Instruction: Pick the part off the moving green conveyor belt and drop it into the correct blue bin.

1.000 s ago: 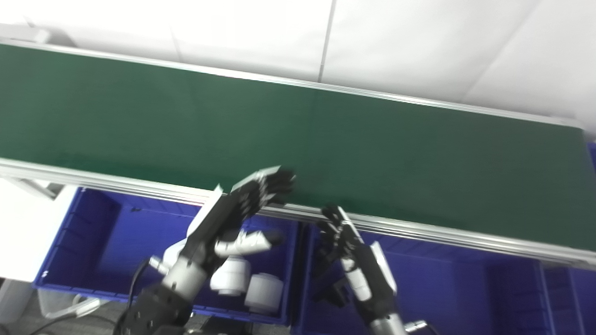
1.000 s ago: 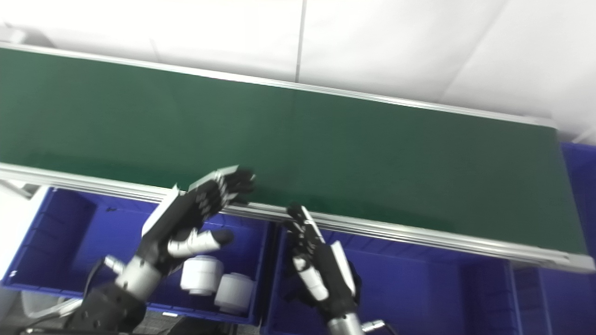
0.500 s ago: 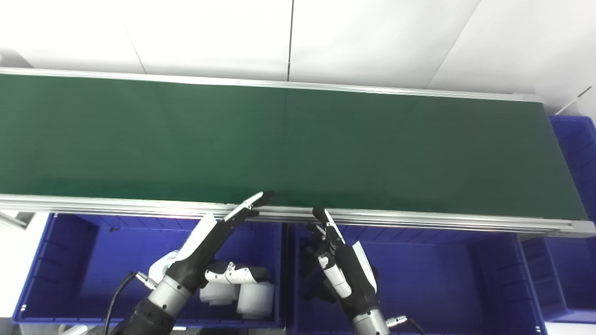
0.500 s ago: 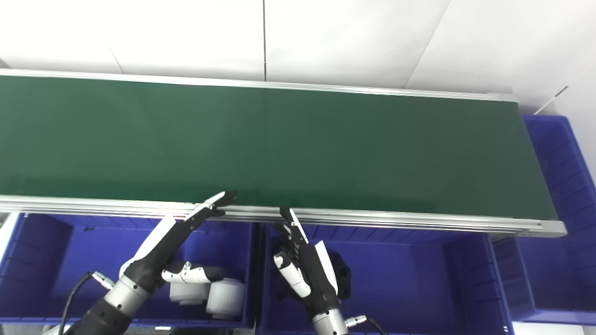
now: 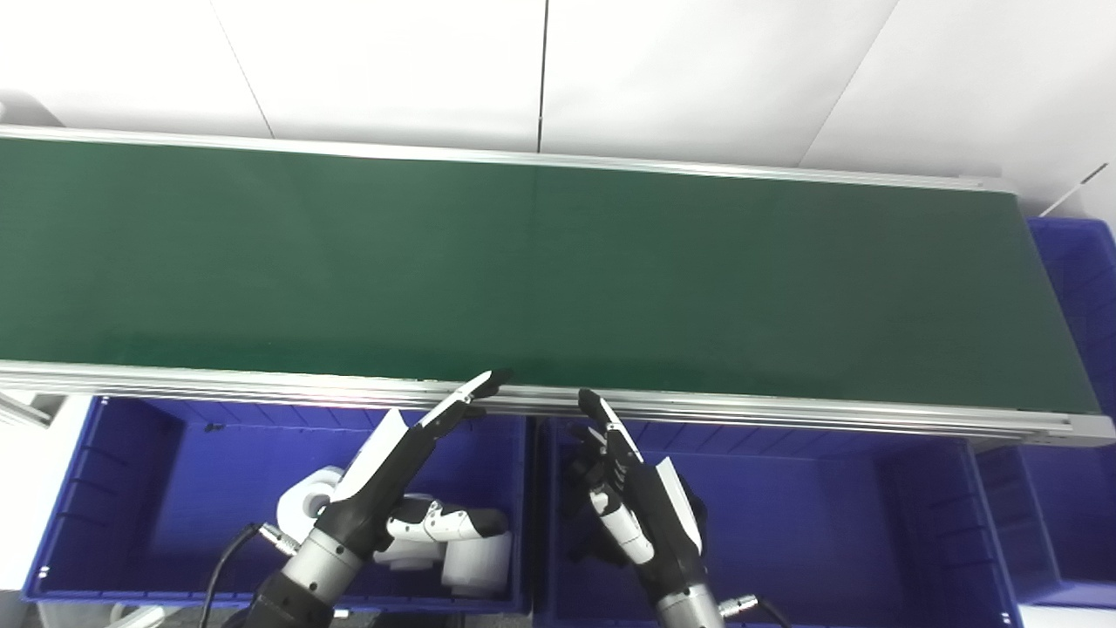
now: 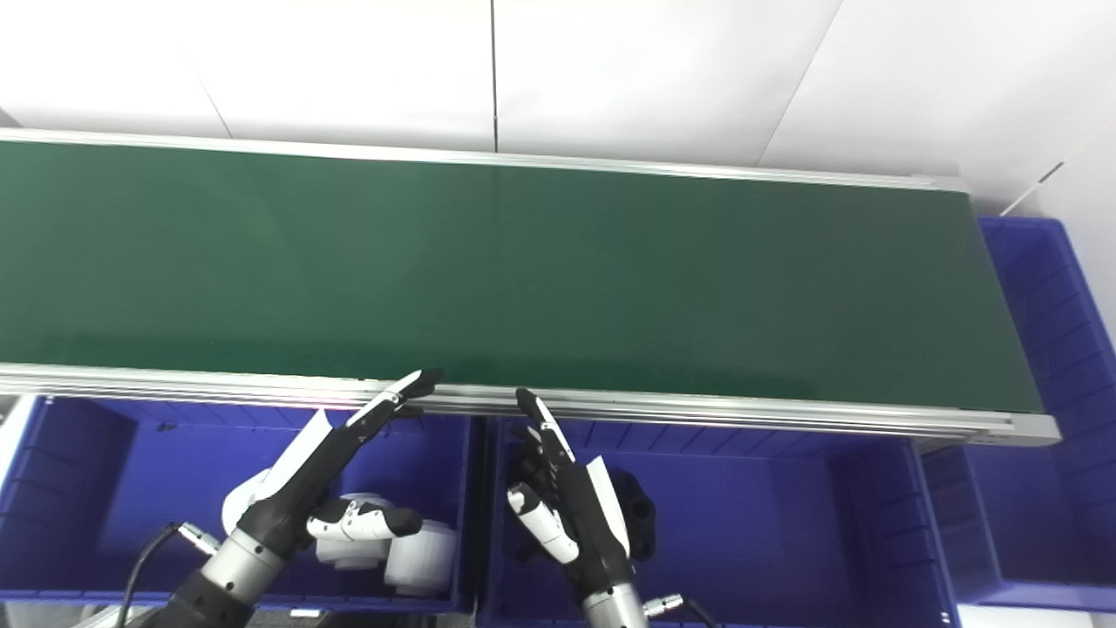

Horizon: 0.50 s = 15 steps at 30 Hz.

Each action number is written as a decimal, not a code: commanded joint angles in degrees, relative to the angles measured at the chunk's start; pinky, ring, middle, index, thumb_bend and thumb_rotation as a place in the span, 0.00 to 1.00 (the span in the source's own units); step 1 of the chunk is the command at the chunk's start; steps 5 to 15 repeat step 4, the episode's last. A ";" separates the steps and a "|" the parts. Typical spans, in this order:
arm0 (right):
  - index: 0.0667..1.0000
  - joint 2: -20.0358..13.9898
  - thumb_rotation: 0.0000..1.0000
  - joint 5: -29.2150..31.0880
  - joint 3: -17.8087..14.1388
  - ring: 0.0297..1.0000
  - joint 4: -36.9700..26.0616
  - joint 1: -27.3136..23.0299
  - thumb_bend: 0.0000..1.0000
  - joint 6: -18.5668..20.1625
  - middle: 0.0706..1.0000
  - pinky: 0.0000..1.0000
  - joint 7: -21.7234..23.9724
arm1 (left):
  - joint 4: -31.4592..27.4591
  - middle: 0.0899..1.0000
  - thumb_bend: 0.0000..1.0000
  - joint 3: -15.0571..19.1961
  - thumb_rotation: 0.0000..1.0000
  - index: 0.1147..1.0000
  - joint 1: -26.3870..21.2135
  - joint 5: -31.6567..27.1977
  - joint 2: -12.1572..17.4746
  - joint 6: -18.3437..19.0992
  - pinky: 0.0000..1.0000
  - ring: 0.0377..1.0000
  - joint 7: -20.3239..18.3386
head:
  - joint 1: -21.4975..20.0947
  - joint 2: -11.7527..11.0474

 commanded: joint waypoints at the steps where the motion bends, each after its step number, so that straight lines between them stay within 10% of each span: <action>1: 0.97 1.81 0.94 -0.25 1.42 0.92 -1.47 0.16 0.88 -4.65 0.98 0.92 -0.21 | -2.39 0.94 0.76 -0.71 0.76 0.93 -0.46 -2.97 -0.58 -2.15 0.83 0.92 1.32 | 0.31 -0.08; 15: 0.97 1.48 0.99 -3.47 0.97 0.95 -4.74 1.40 0.88 -7.20 0.99 0.93 -2.06 | -4.15 0.96 0.78 -1.24 0.76 0.93 -0.03 -5.15 -1.89 -3.25 0.87 0.94 2.83 | 1.14 -0.09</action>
